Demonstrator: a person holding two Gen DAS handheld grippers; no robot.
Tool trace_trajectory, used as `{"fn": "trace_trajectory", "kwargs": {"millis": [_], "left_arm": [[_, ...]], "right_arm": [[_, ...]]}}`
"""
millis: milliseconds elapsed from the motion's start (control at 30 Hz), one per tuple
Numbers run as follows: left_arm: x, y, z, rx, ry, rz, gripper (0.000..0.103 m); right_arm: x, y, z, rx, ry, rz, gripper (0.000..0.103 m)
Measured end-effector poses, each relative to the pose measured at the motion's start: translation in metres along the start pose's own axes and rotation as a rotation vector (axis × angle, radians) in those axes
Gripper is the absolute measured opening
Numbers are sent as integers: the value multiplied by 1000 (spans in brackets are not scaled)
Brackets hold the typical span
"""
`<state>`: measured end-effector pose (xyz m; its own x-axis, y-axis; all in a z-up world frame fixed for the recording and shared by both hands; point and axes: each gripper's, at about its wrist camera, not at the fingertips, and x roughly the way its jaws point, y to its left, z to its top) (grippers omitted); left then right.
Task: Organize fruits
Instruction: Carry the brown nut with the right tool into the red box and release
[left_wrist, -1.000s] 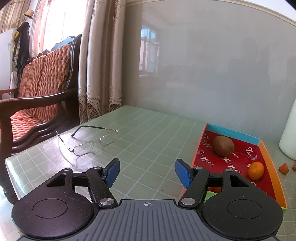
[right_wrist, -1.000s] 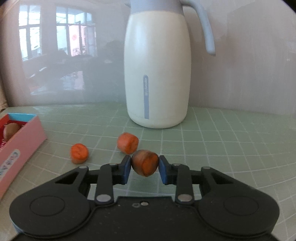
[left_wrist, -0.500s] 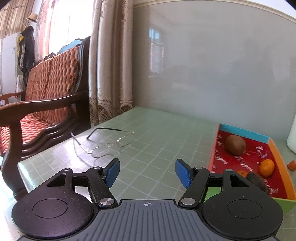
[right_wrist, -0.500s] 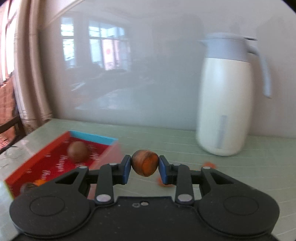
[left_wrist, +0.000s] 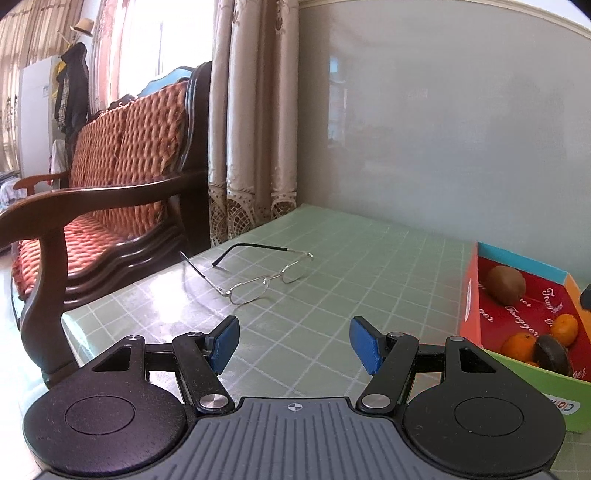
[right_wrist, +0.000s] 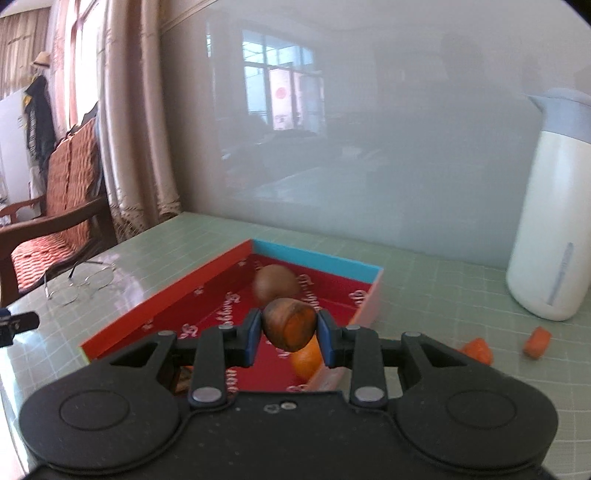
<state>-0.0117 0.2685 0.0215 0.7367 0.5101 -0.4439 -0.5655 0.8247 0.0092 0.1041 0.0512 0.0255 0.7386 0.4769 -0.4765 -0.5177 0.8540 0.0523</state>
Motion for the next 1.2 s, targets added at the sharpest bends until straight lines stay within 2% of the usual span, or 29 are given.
{"fn": "trace_trajectory", "kwargs": {"millis": [67,133,167,200,233,300,433,633,800,967,1200], "left_arm": [[-1,-2,0,3,-1,-7,66],[-3,-7,0,9,-1,-18,66],[-4,-8,0,12,-3,-23,67],[-5,-11,0,17,-5,-28,71],[-6,-14,0,20,-8,-30,83],[-10,-19,1,29,-27,-28,90],[-14,-35,2,40,-36,-55,90],[-22,-74,4,66,-50,-118,91],[-36,-119,2,131,-88,-171,102],[-50,-159,0,187,-104,-234,103],[-66,-214,-3,232,-108,-330,103]], "right_arm": [[1,5,-2,-18,0,0,33],[-1,7,-3,-26,-23,-18,54],[-4,5,-3,-18,-42,-20,58],[-7,3,-2,-9,-57,-20,59],[-10,0,0,-2,-69,-25,59],[-14,-8,1,13,-83,-45,60],[-23,-30,0,36,-89,-94,60],[-53,-88,-7,102,-105,-208,61],[-84,-146,-19,194,-112,-323,62],[-113,-195,-35,287,-113,-427,63],[-144,-245,-62,342,-94,-549,69]]}}
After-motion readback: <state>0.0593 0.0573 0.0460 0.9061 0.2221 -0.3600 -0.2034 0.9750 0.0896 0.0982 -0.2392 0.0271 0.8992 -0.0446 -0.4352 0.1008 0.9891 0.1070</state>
